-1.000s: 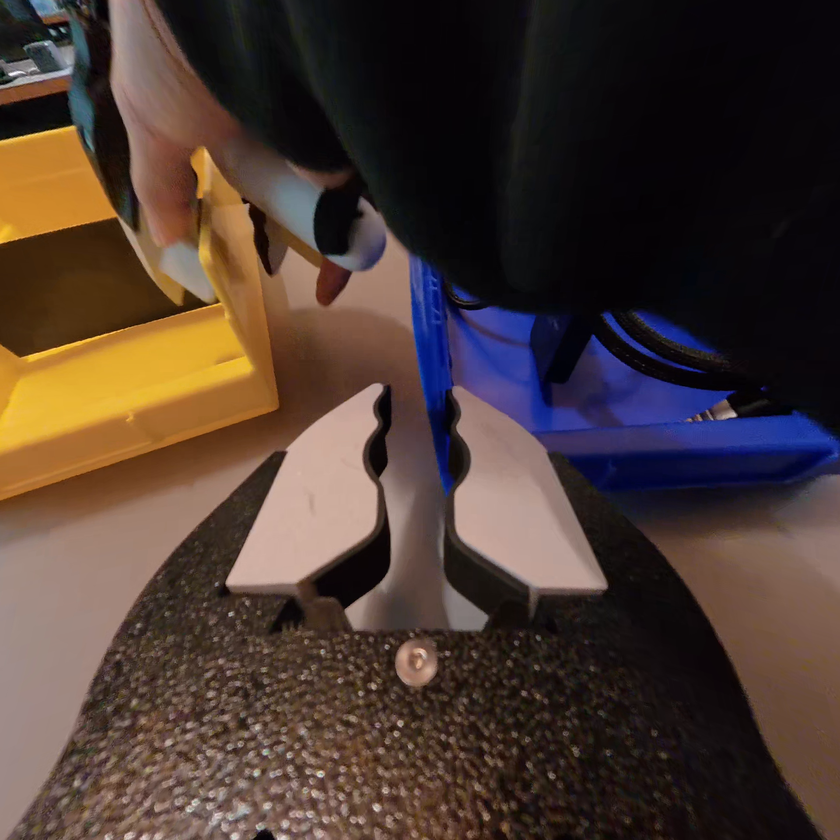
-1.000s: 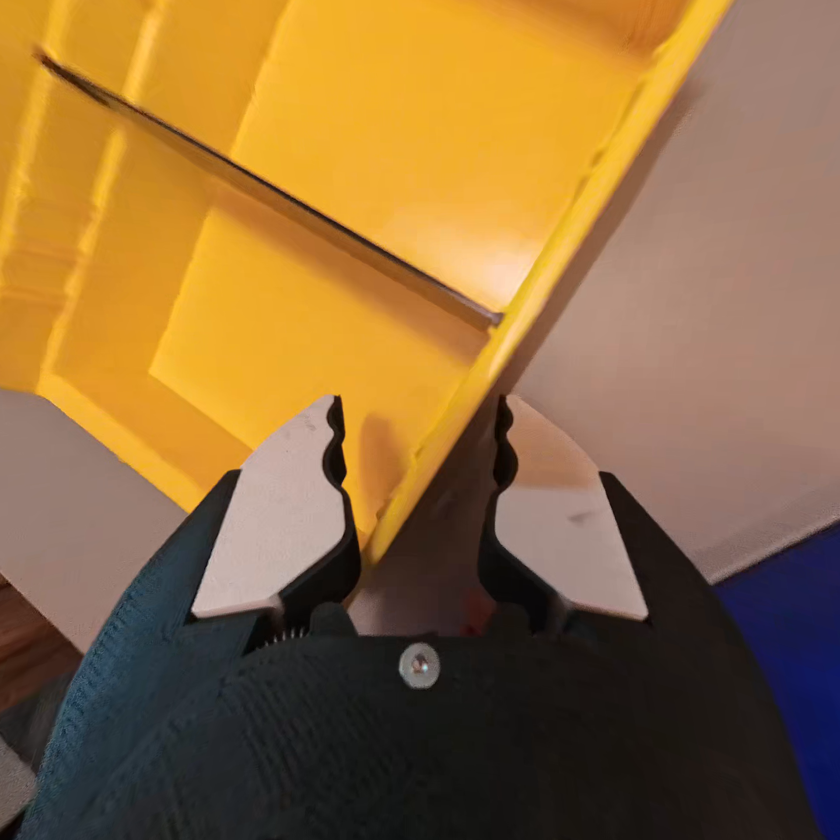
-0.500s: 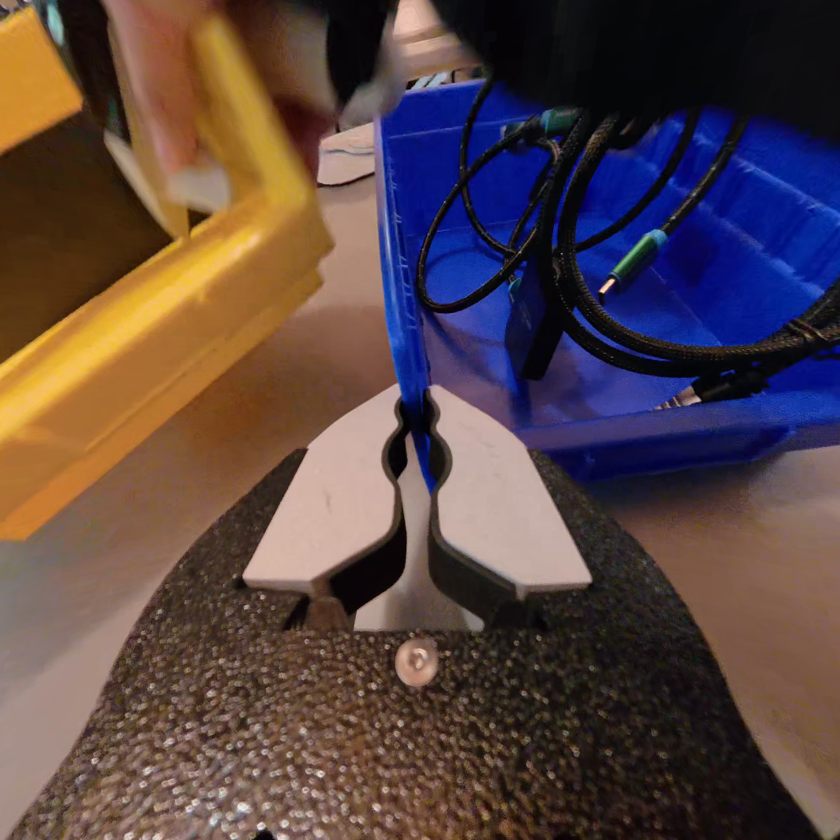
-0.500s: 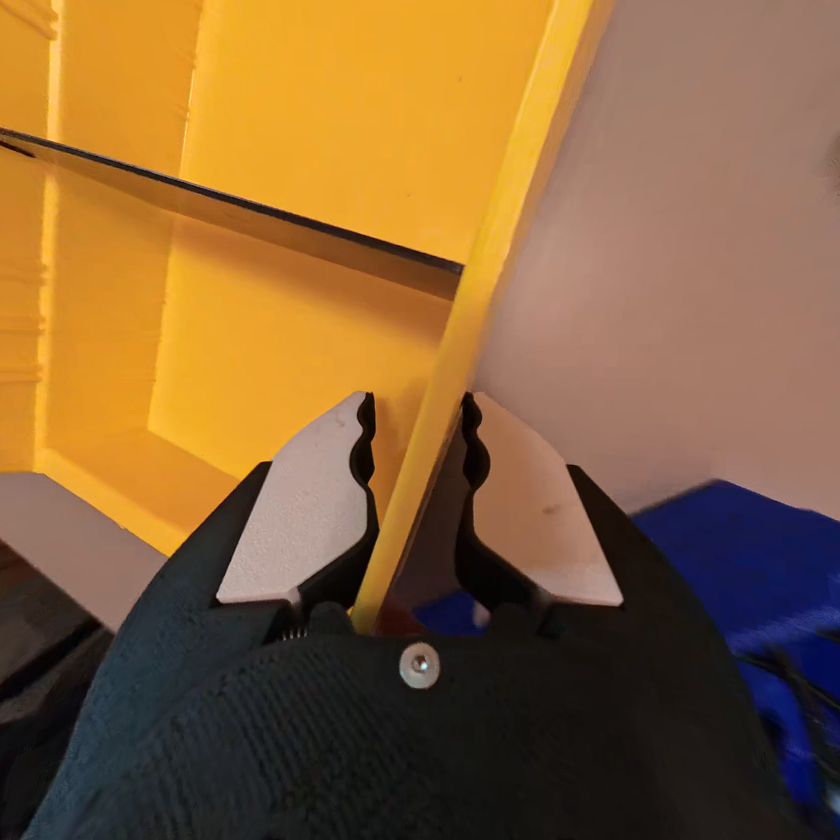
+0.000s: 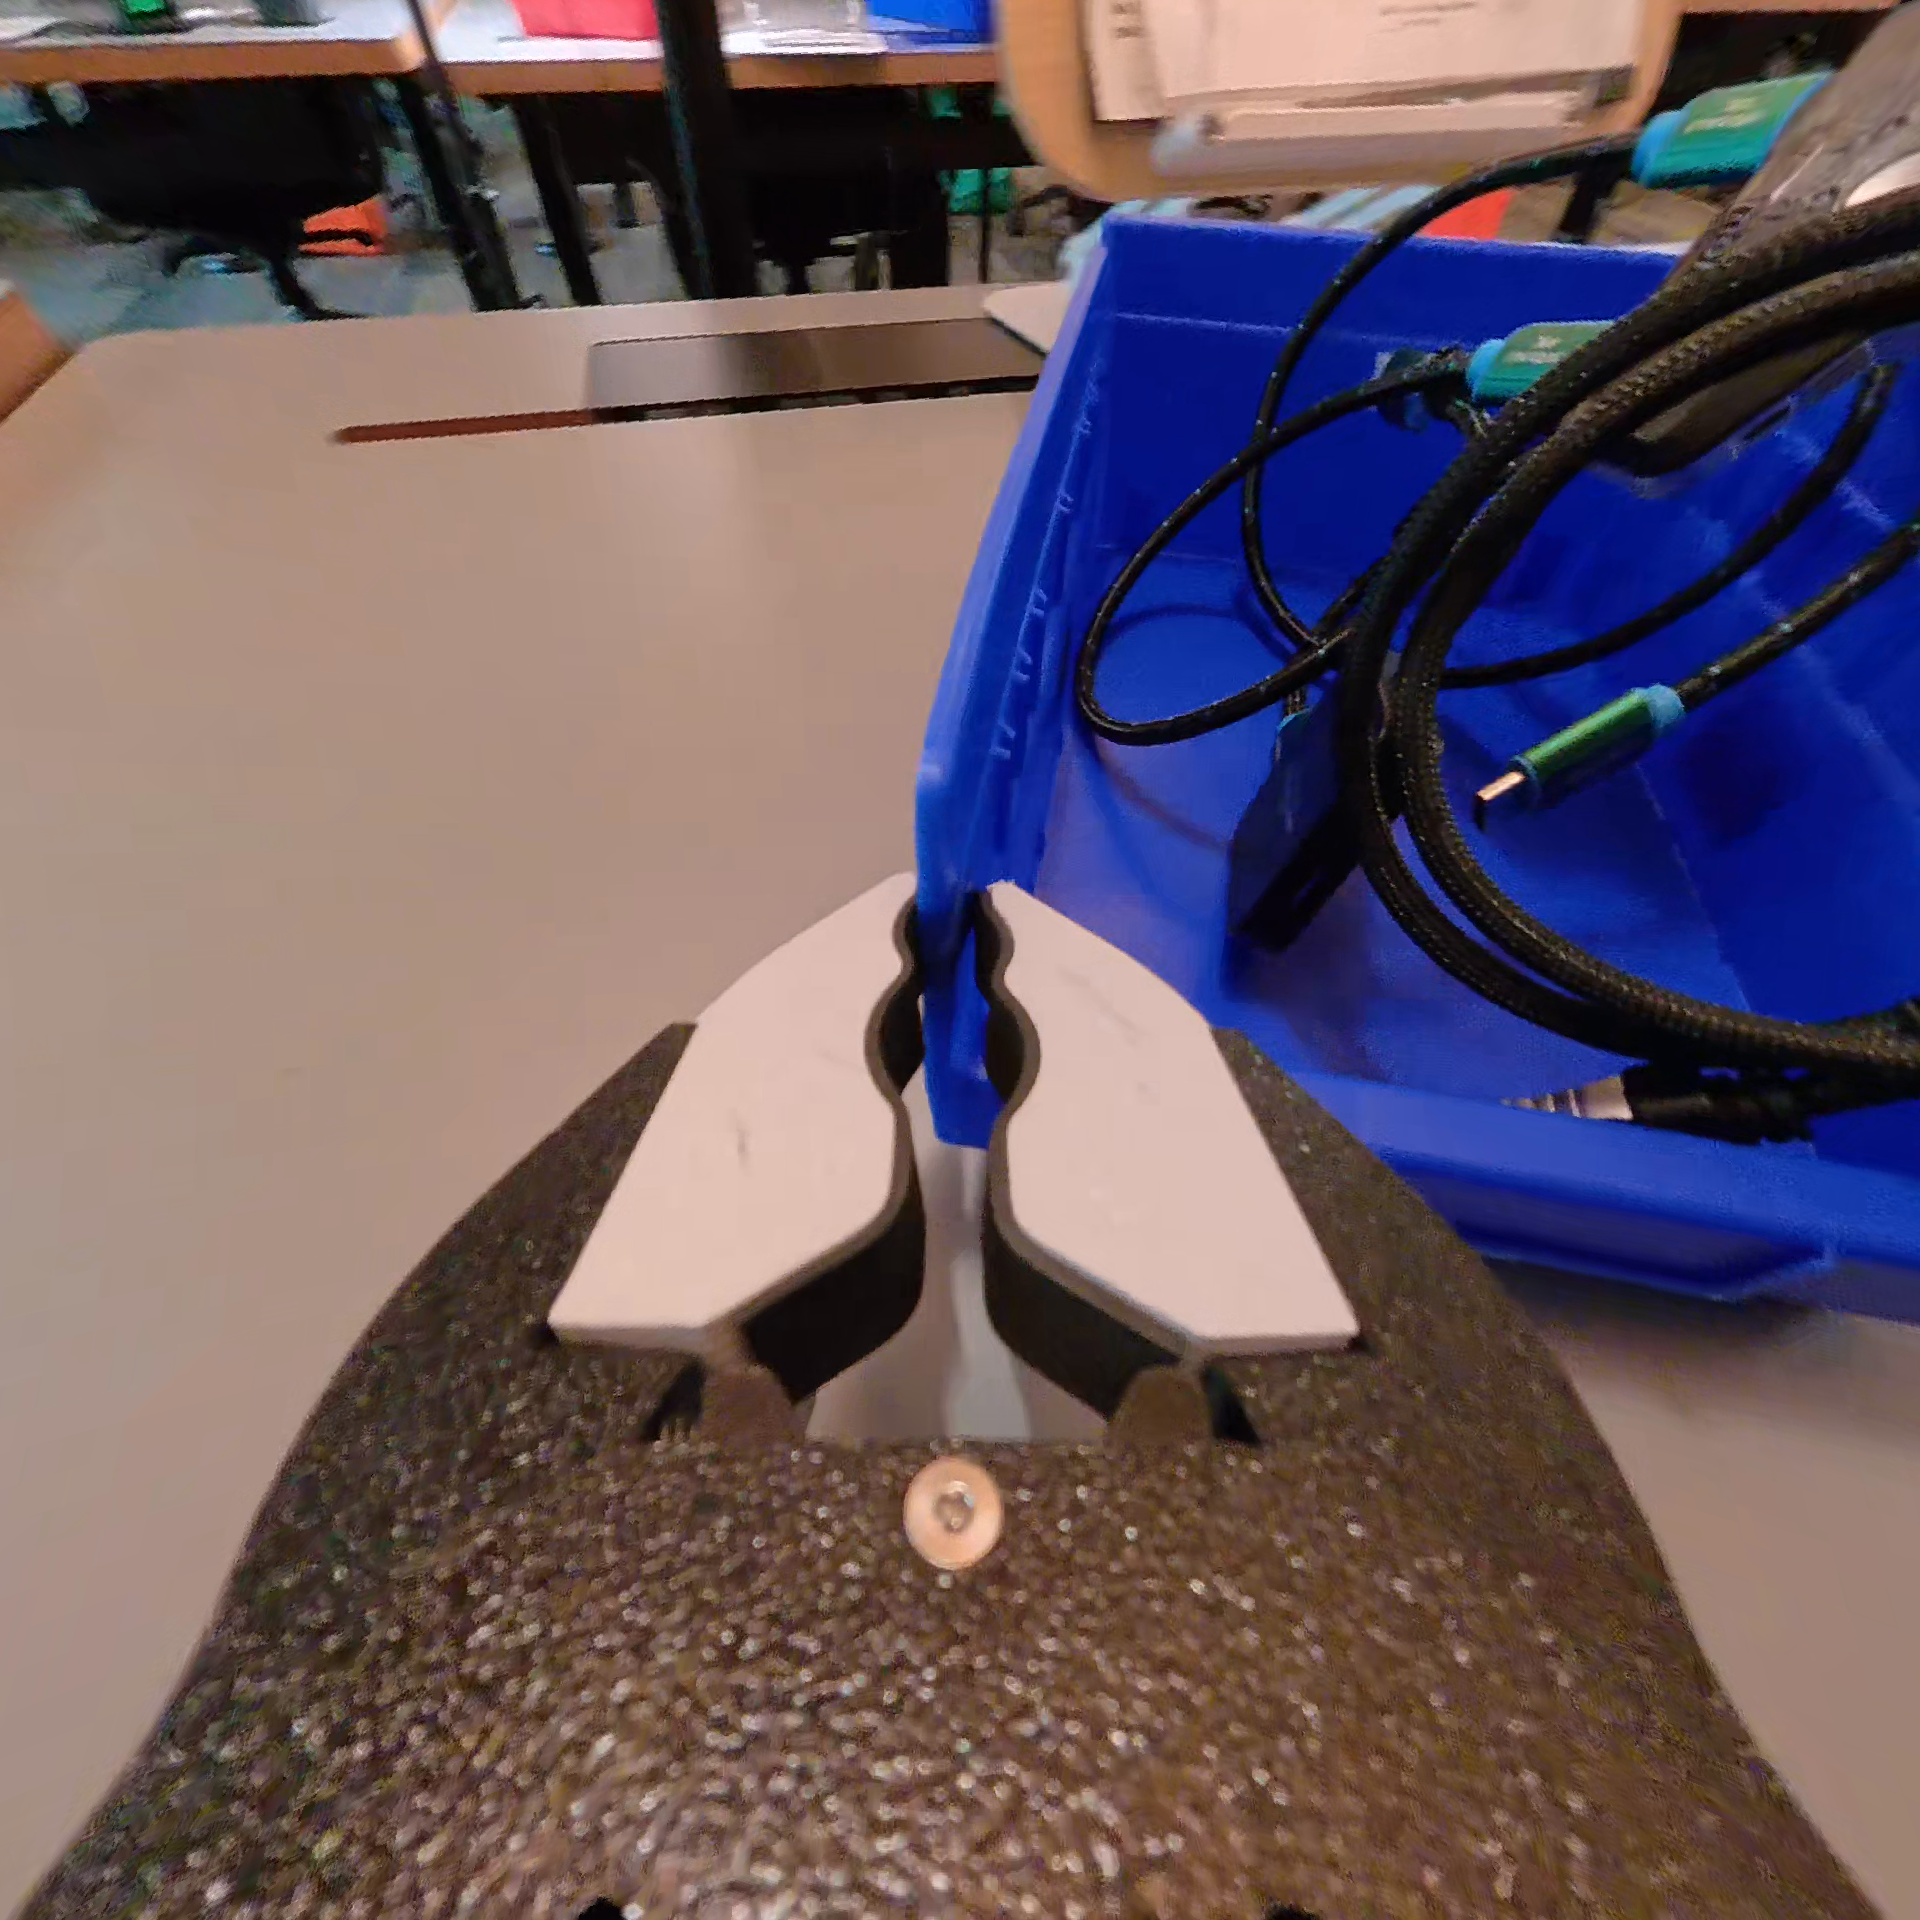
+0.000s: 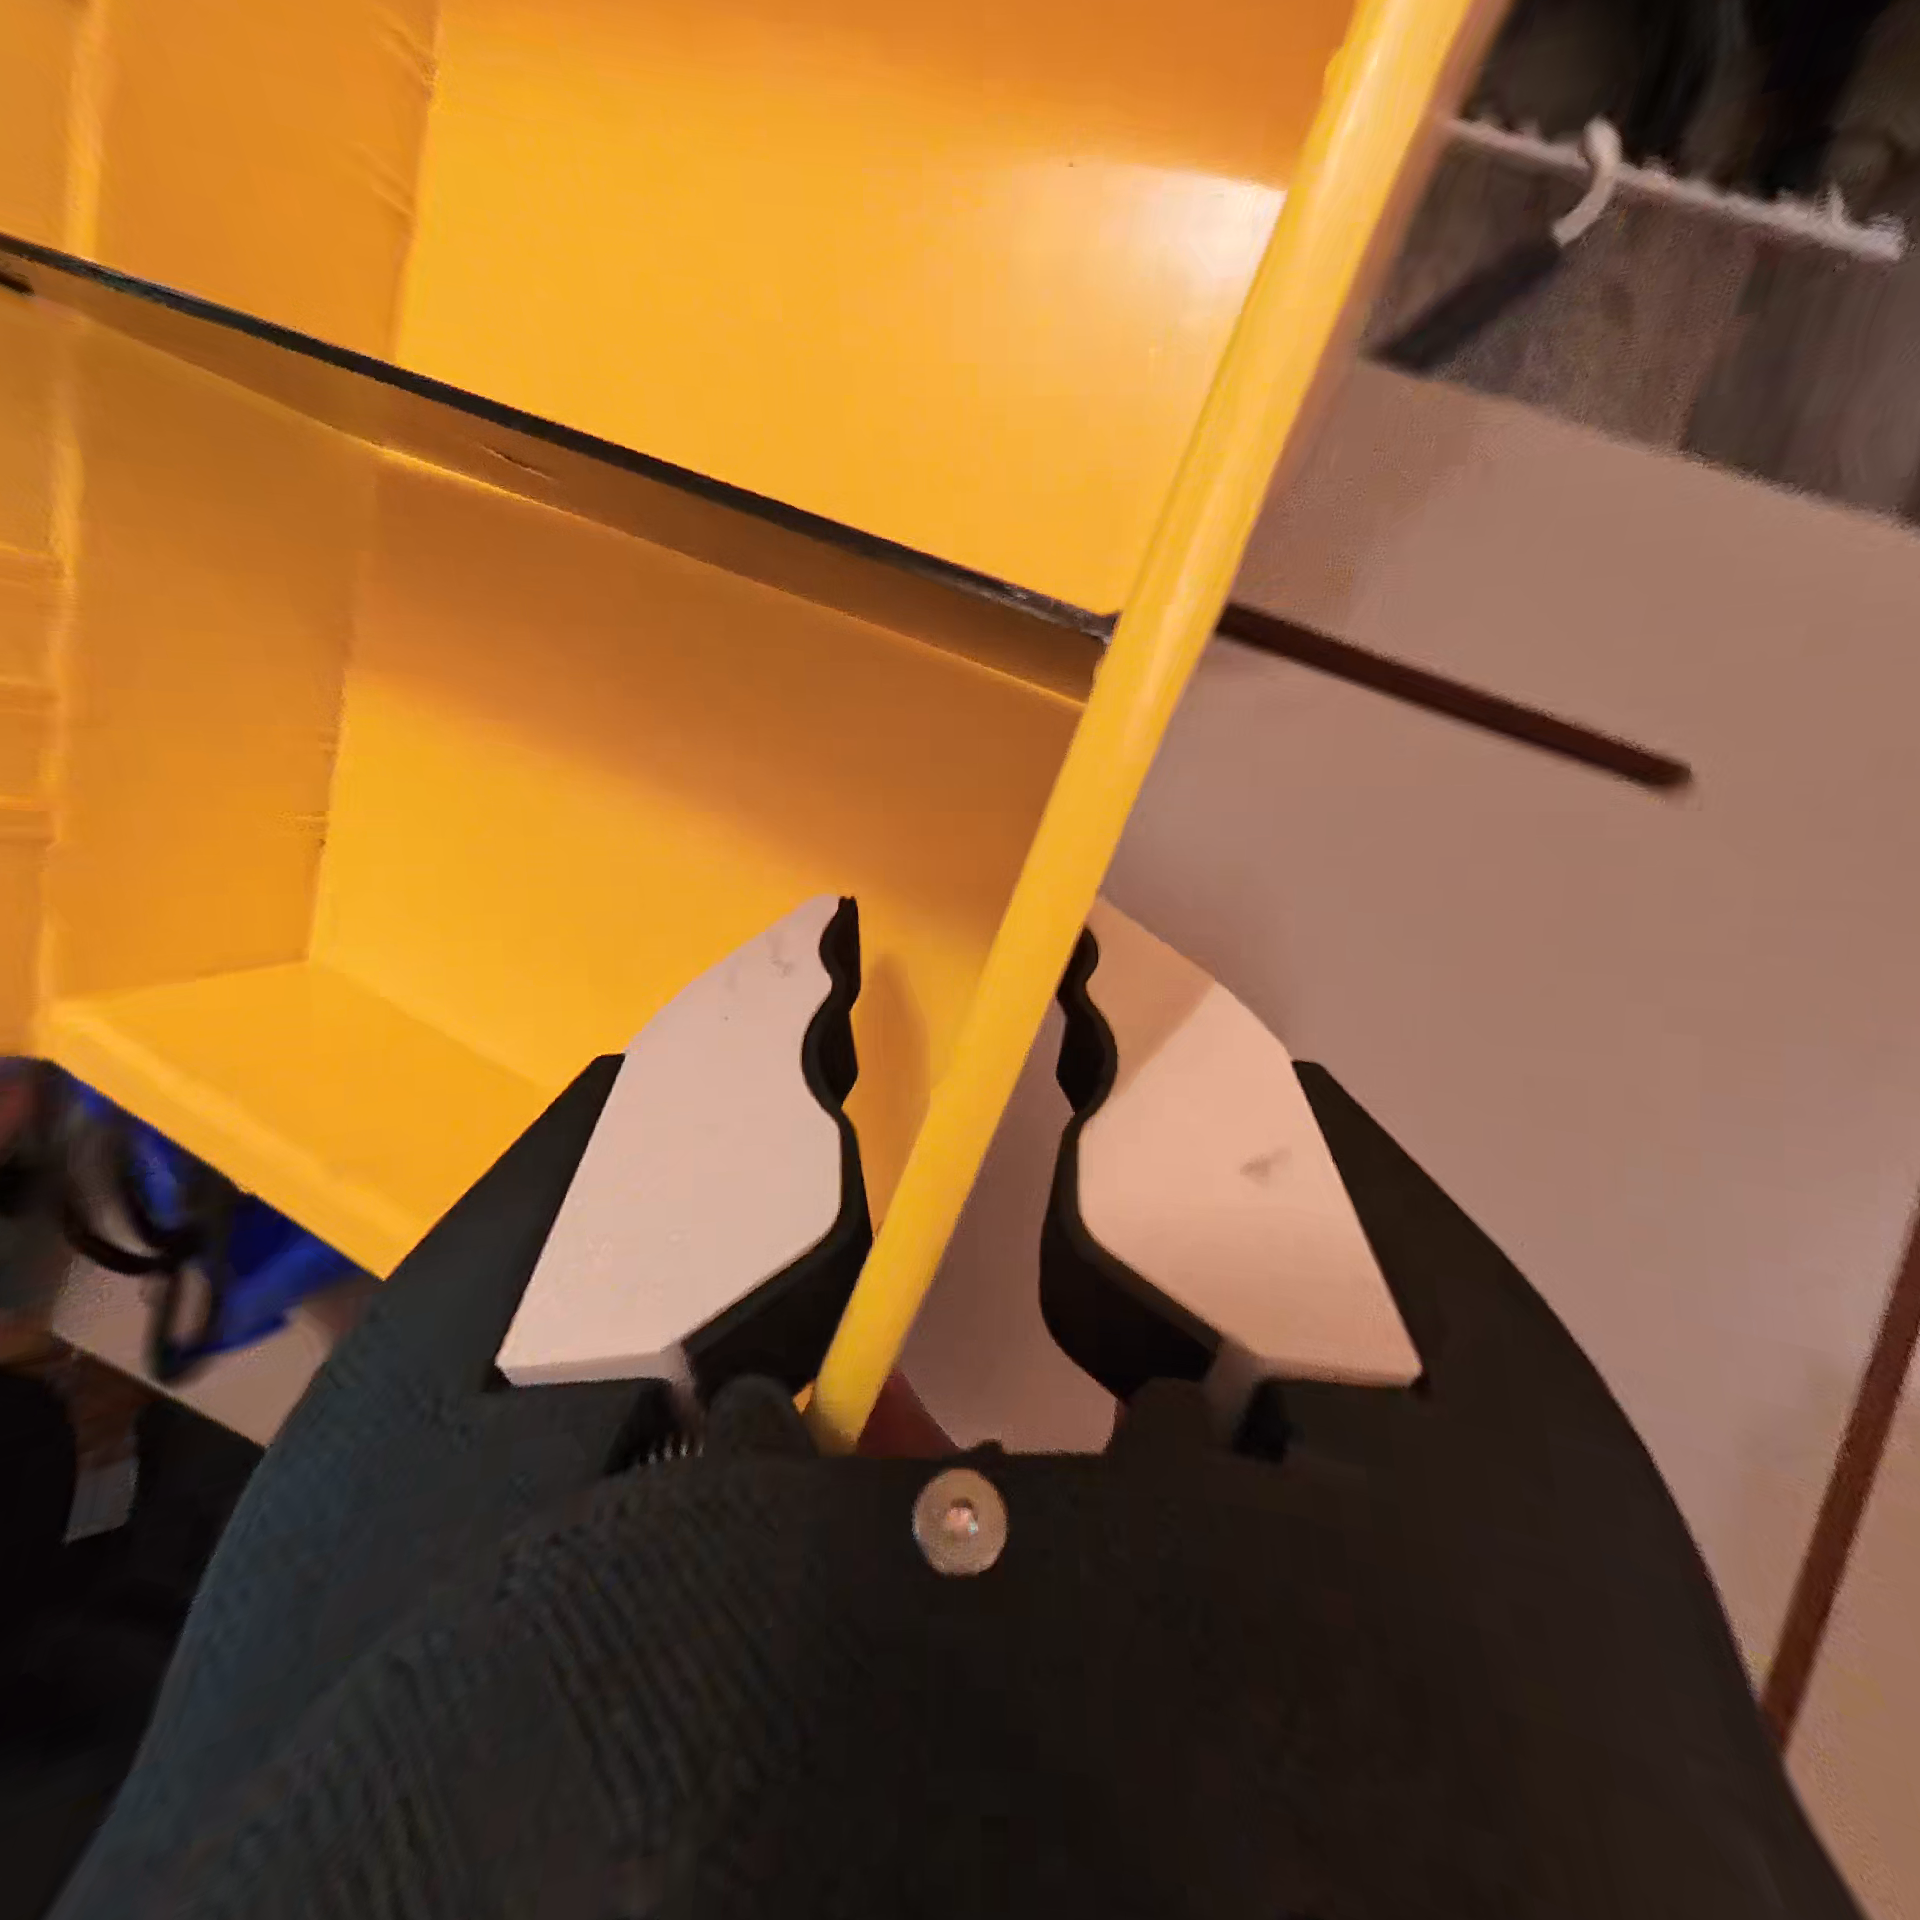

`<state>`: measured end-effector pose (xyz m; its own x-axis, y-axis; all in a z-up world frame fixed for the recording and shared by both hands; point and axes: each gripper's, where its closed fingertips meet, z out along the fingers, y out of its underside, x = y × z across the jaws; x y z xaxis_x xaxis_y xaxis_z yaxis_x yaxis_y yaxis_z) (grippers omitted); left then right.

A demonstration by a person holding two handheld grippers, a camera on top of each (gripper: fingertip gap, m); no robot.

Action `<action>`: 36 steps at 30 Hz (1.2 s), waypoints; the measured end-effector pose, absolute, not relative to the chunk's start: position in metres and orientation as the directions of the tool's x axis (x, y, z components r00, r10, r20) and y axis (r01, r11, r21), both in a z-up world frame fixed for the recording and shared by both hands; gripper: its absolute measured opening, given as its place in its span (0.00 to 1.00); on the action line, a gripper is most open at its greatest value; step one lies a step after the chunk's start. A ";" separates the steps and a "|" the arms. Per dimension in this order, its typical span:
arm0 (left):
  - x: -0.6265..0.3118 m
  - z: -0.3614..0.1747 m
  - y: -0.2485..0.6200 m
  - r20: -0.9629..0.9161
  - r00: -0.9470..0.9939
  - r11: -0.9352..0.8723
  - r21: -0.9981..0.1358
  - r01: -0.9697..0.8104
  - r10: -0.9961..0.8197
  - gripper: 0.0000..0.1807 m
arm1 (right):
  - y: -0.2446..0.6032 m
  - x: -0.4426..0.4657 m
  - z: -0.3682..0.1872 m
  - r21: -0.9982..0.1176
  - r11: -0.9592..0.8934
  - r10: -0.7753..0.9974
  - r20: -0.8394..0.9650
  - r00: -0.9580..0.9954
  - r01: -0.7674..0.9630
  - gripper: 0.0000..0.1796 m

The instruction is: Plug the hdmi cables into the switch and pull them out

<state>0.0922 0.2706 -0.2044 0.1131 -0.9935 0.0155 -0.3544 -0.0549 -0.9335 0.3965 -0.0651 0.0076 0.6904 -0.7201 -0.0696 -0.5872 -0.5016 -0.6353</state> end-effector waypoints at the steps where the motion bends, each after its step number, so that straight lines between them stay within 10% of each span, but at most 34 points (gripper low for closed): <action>1: 0.088 -0.204 0.282 0.027 0.143 -0.076 -0.934 -0.350 -0.989 0.04 | -0.097 0.400 -0.005 -0.623 -0.474 -0.751 -0.083 0.655 -0.623 0.21; 10: 0.046 -0.204 0.372 0.081 0.404 -0.213 -0.932 -0.293 -0.911 0.03 | -0.301 0.386 -0.174 -0.424 -0.270 -0.890 -0.233 0.393 -0.865 0.22; 20: 0.054 -0.205 0.433 -0.025 0.510 -0.167 -0.930 -0.327 -0.860 0.06 | -0.314 0.408 -0.245 -0.393 -0.263 -0.862 -0.314 0.397 -0.881 0.22; 30: 0.043 -0.166 0.435 0.173 0.506 -0.322 -0.920 -0.222 -0.845 0.17 | -0.326 0.436 -0.203 -0.598 -0.311 -0.922 0.001 0.388 -0.739 0.40; 36: 0.076 -0.107 0.324 0.440 0.071 -0.442 -0.853 -0.277 -0.895 0.21 | -0.299 0.373 -0.128 -0.767 -0.494 -0.849 0.324 0.418 -0.409 0.51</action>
